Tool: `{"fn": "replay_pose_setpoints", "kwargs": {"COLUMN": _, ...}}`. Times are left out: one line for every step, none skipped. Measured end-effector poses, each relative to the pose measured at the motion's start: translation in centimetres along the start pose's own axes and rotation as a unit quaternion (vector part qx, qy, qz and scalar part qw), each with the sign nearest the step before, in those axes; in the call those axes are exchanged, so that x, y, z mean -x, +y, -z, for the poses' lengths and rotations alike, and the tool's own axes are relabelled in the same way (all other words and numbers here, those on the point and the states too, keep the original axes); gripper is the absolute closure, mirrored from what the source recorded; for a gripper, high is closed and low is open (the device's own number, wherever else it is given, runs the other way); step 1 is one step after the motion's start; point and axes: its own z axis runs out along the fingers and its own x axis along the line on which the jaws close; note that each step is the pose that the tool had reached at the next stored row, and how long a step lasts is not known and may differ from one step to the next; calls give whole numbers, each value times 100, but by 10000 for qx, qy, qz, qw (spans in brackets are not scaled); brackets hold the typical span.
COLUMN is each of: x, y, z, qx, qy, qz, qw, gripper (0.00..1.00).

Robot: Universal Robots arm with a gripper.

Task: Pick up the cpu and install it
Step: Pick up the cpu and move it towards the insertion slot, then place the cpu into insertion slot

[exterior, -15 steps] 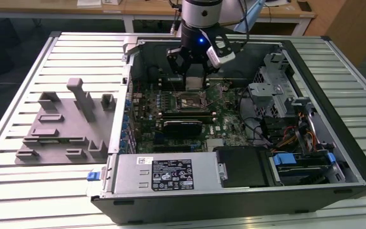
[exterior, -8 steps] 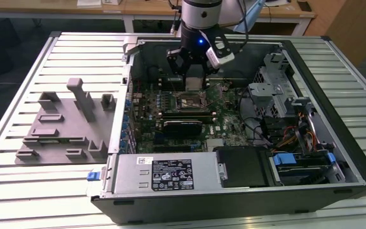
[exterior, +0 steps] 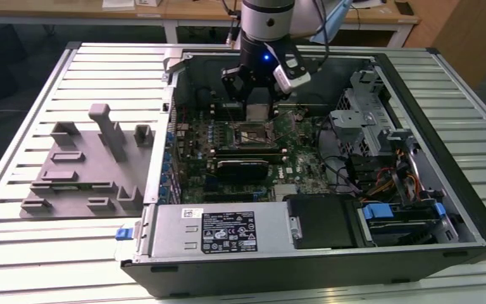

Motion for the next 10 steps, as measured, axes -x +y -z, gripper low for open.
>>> {"fn": "replay_pose_setpoints", "kwargs": {"x": 0, "y": -1, "z": -7, "qx": -2, "qy": 0, "qz": 0, "qw": 10000, "gripper": 46}}
{"fn": "replay_pose_setpoints", "kwargs": {"x": 0, "y": -1, "z": -10, "qx": -3, "qy": 0, "qz": 0, "qw": 10000, "gripper": 46}}
{"fn": "replay_pose_setpoints", "kwargs": {"x": 0, "y": -1, "z": -10, "qx": -3, "qy": 0, "qz": 0, "qw": 10000, "gripper": 46}}
{"fn": "replay_pose_setpoints", "kwargs": {"x": 0, "y": -1, "z": -12, "qx": -3, "qy": 0, "qz": 0, "qw": 10000, "gripper": 46}}
{"fn": "replay_pose_setpoints", "kwargs": {"x": 0, "y": -1, "z": -15, "qx": -3, "qy": 0, "qz": 0, "qw": 10000, "gripper": 46}}
{"fn": "replay_pose_setpoints", "kwargs": {"x": 0, "y": -1, "z": -15, "qx": -3, "qy": 0, "qz": 0, "qw": 10000, "gripper": 46}}
{"fn": "replay_pose_setpoints", "kwargs": {"x": 0, "y": -1, "z": -15, "qx": -3, "qy": 0, "qz": 0, "qw": 10000, "gripper": 46}}
{"fn": "replay_pose_setpoints", "kwargs": {"x": 0, "y": -1, "z": -15, "qx": -3, "qy": 0, "qz": 0, "qw": 10000, "gripper": 46}}
{"fn": "replay_pose_setpoints", "kwargs": {"x": 0, "y": -1, "z": -15, "qx": -3, "qy": 0, "qz": 0, "qw": 10000, "gripper": 46}}
{"fn": "replay_pose_setpoints", "kwargs": {"x": 0, "y": -1, "z": -16, "qx": -3, "qy": 0, "qz": 0, "qw": 10000, "gripper": 46}}
